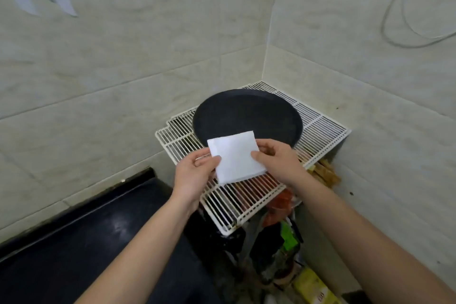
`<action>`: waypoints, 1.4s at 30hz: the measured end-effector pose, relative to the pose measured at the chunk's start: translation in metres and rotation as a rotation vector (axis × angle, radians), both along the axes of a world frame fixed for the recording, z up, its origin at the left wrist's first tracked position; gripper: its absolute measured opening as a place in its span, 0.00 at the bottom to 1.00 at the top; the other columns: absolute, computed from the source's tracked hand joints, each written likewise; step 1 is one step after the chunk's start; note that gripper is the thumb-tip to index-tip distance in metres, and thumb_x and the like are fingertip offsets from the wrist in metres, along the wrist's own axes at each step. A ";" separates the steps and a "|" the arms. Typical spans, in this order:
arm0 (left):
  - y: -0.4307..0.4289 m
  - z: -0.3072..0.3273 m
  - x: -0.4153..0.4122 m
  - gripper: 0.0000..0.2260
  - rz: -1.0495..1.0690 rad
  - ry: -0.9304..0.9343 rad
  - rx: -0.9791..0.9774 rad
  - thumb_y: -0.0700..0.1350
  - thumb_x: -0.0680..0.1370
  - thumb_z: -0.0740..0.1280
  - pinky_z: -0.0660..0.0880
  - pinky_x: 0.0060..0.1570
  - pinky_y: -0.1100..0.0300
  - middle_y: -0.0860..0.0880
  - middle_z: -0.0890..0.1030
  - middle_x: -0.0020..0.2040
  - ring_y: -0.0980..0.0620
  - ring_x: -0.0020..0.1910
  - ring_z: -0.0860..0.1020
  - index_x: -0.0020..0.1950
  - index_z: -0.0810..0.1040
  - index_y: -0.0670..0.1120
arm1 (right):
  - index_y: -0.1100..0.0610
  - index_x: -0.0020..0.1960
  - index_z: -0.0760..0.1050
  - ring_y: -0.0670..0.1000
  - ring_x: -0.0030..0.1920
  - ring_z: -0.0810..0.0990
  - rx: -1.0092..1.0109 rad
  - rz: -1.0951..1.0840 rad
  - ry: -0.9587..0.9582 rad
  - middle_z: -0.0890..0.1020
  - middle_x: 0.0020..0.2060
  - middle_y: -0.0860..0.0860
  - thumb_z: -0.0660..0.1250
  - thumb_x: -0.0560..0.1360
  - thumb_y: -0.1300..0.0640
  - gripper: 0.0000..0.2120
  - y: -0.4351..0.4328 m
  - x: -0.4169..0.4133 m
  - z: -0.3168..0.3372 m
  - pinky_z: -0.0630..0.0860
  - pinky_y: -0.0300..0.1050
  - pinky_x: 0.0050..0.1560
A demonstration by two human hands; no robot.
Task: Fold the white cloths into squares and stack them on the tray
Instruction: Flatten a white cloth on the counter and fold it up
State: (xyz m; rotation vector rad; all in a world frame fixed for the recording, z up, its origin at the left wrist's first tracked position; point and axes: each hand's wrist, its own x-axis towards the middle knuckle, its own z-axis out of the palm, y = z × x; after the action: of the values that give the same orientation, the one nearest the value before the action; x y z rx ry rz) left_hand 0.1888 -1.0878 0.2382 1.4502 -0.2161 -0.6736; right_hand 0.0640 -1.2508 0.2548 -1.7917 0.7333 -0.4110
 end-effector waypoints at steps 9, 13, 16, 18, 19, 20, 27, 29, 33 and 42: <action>-0.097 -0.005 0.053 0.21 0.321 0.037 0.127 0.33 0.76 0.68 0.77 0.62 0.47 0.42 0.81 0.61 0.44 0.58 0.80 0.69 0.72 0.37 | 0.56 0.63 0.79 0.46 0.51 0.84 0.162 0.202 0.071 0.85 0.55 0.53 0.68 0.78 0.63 0.14 -0.112 0.106 -0.018 0.80 0.39 0.50; -0.113 -0.011 0.065 0.19 0.393 0.024 0.179 0.34 0.77 0.67 0.76 0.62 0.48 0.43 0.81 0.60 0.45 0.57 0.80 0.68 0.73 0.38 | 0.57 0.66 0.77 0.42 0.48 0.80 0.142 0.260 0.116 0.83 0.58 0.51 0.68 0.78 0.62 0.17 -0.131 0.131 -0.023 0.76 0.33 0.45; -0.117 -0.011 0.065 0.20 0.417 -0.013 0.240 0.35 0.78 0.66 0.76 0.63 0.49 0.42 0.79 0.63 0.45 0.59 0.79 0.70 0.72 0.37 | 0.57 0.67 0.77 0.39 0.46 0.78 0.089 0.315 0.137 0.81 0.57 0.48 0.69 0.78 0.61 0.17 -0.138 0.140 -0.027 0.73 0.31 0.43; -0.118 -0.010 0.062 0.21 0.405 -0.056 0.286 0.34 0.79 0.65 0.74 0.66 0.49 0.42 0.77 0.66 0.45 0.63 0.77 0.72 0.69 0.36 | 0.56 0.68 0.76 0.40 0.49 0.78 0.055 0.344 0.154 0.81 0.60 0.48 0.70 0.77 0.59 0.19 -0.143 0.144 -0.027 0.74 0.32 0.47; -0.117 -0.009 0.061 0.21 0.382 -0.098 0.317 0.34 0.79 0.64 0.73 0.66 0.51 0.44 0.76 0.66 0.46 0.65 0.76 0.72 0.69 0.36 | 0.56 0.68 0.76 0.43 0.53 0.79 0.031 0.350 0.163 0.81 0.61 0.49 0.70 0.77 0.57 0.20 -0.146 0.145 -0.026 0.75 0.36 0.53; -0.117 -0.008 0.060 0.20 0.352 -0.156 0.352 0.34 0.79 0.63 0.72 0.66 0.53 0.46 0.76 0.65 0.47 0.65 0.75 0.72 0.69 0.36 | 0.55 0.68 0.76 0.45 0.57 0.79 -0.014 0.354 0.166 0.81 0.61 0.50 0.70 0.76 0.56 0.20 -0.149 0.146 -0.025 0.75 0.39 0.58; -0.111 -0.015 0.052 0.20 0.058 -0.901 0.889 0.45 0.82 0.60 0.66 0.71 0.50 0.42 0.72 0.72 0.43 0.71 0.69 0.74 0.68 0.41 | 0.53 0.63 0.80 0.45 0.55 0.81 -0.404 0.514 0.044 0.82 0.57 0.48 0.67 0.78 0.56 0.14 -0.149 0.146 -0.029 0.76 0.39 0.59; -0.111 -0.021 0.050 0.23 -0.108 -0.966 1.089 0.49 0.84 0.54 0.55 0.76 0.44 0.44 0.58 0.80 0.45 0.79 0.55 0.79 0.59 0.43 | 0.52 0.67 0.77 0.48 0.63 0.77 -0.616 0.622 0.058 0.79 0.64 0.48 0.65 0.80 0.54 0.16 -0.149 0.145 -0.035 0.74 0.44 0.64; -0.110 -0.029 0.049 0.26 -0.280 -0.844 1.217 0.52 0.85 0.46 0.45 0.76 0.42 0.47 0.45 0.81 0.49 0.80 0.43 0.81 0.47 0.44 | 0.52 0.78 0.63 0.52 0.77 0.58 -0.877 0.750 0.206 0.63 0.78 0.49 0.55 0.84 0.48 0.24 -0.153 0.136 -0.047 0.59 0.53 0.76; -0.092 -0.026 0.041 0.27 -0.113 -0.900 1.108 0.57 0.84 0.46 0.44 0.78 0.45 0.49 0.44 0.81 0.50 0.79 0.38 0.81 0.47 0.49 | 0.49 0.81 0.49 0.51 0.80 0.48 -0.864 0.714 0.252 0.51 0.81 0.50 0.49 0.84 0.41 0.29 -0.163 0.118 -0.040 0.48 0.51 0.78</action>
State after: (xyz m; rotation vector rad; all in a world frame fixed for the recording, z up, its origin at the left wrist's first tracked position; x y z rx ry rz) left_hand 0.2298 -1.1794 0.2124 2.7789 -0.6919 -0.1294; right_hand 0.1819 -1.4142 0.2151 -2.7930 -0.0028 0.0093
